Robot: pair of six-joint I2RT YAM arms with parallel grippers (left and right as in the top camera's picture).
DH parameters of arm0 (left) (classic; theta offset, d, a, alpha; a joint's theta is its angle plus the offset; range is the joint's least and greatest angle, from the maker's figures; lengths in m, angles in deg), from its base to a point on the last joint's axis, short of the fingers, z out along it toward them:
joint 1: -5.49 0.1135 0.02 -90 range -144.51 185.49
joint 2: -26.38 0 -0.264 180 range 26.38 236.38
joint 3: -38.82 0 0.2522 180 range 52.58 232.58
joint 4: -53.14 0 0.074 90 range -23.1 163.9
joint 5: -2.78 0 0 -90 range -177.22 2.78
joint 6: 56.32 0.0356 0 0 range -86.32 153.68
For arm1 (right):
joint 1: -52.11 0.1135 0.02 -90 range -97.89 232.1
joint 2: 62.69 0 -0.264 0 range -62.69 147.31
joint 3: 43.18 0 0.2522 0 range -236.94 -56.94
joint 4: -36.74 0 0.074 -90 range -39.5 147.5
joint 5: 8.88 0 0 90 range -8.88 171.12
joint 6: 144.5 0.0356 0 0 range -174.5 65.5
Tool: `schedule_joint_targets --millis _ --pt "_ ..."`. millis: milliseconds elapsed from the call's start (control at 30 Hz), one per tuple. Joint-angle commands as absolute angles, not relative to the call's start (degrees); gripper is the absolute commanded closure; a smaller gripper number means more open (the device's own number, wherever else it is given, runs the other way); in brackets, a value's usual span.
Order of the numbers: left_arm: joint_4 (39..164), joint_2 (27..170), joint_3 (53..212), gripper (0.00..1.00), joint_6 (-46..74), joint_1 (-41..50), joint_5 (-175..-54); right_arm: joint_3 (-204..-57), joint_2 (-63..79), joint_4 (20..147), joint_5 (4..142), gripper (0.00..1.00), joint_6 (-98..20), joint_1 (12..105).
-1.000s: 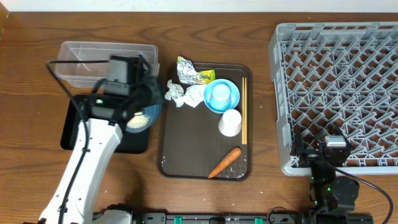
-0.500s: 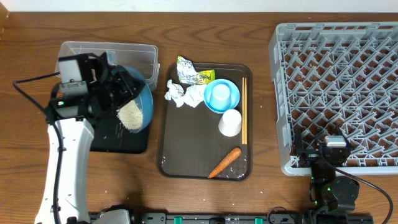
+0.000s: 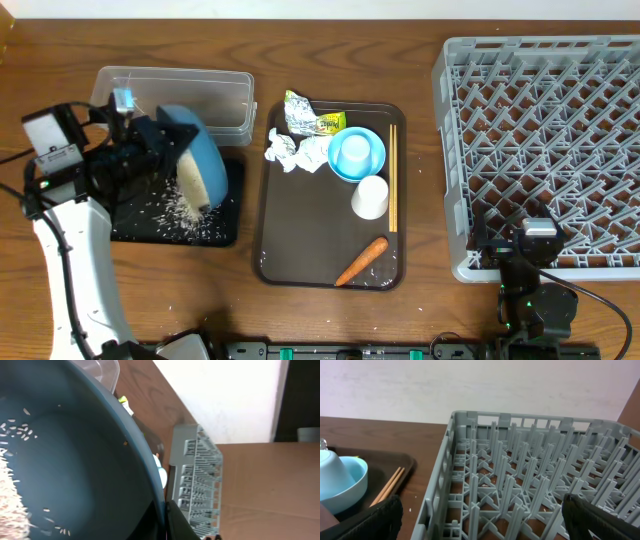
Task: Sort waste into correct bins and load items into the dishwasher rack
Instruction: 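Tilt the blue plate with the left gripper, pouring rice onto black tray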
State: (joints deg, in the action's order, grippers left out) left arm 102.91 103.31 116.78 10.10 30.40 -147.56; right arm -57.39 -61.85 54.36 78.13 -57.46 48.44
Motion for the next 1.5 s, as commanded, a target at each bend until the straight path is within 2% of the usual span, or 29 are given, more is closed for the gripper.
schedule_joint_targets --millis 0,167,300,400,833,1100,1467 --pt "103.39 102.72 115.47 0.94 11.52 32.32 -153.24 -57.26 -62.20 54.55 77.87 0.01 -56.69 48.31" --pt "103.94 102.78 113.83 0.94 11.46 34.70 -155.23 -57.26 -62.20 54.55 77.87 0.01 -56.72 48.31" --pt "105.12 102.78 112.78 0.94 15.04 36.85 -163.62 -57.26 -62.20 54.55 77.87 0.01 -56.72 48.31" --pt "105.29 102.81 112.78 0.94 16.03 38.81 -159.71 -57.26 -62.20 54.55 77.87 0.01 -56.69 48.31" --pt "105.97 102.96 112.78 0.94 15.85 43.40 -168.19 -57.26 -62.20 54.53 77.87 0.01 -56.69 48.31" --pt "103.67 103.11 112.78 0.94 15.37 45.46 -165.78 -57.26 -62.20 54.55 77.87 0.01 -56.72 48.31" --pt "105.84 103.13 112.78 0.94 14.45 49.28 -171.73 -57.26 -62.20 54.55 77.87 0.01 -56.69 48.31"
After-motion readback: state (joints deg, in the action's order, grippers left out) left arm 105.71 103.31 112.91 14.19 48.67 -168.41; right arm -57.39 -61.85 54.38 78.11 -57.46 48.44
